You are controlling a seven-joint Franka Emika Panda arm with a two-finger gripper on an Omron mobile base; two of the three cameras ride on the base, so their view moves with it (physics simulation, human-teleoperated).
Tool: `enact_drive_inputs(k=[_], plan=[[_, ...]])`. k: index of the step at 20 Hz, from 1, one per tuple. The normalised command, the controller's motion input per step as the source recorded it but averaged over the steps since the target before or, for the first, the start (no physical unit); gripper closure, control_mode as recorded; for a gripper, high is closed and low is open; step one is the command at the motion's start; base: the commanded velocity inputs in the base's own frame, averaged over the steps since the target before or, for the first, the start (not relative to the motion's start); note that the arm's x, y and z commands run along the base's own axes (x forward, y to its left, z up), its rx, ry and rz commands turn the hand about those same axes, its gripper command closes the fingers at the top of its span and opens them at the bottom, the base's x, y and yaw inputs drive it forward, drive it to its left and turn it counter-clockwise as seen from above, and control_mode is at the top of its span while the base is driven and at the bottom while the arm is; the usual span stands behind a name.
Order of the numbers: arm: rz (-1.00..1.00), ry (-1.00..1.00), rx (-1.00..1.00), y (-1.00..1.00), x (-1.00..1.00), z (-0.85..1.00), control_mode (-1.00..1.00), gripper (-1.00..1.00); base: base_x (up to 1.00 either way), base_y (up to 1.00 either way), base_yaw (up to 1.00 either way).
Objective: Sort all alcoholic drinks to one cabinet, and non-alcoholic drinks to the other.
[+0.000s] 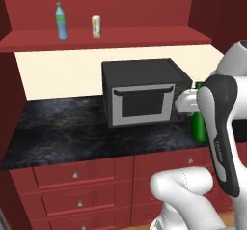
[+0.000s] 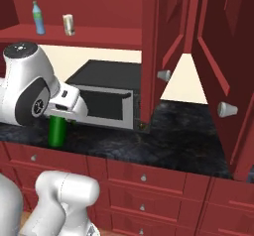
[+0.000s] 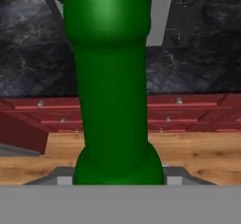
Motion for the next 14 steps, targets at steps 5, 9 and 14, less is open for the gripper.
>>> enact_drive_inputs(k=[5, 9, 14], plan=[[0.0, 0.0, 0.0, 0.0, 0.0, 0.0, 1.0, 1.0, -1.0, -0.11, 0.0], [0.0, 0.0, 0.0, 0.0, 0.0, 0.0, 1.0, 1.0, -1.0, -0.18, 0.0], [0.0, 0.0, 0.0, 0.0, 0.0, 0.0, 1.0, 1.0, -0.46, -0.71, 0.0]])
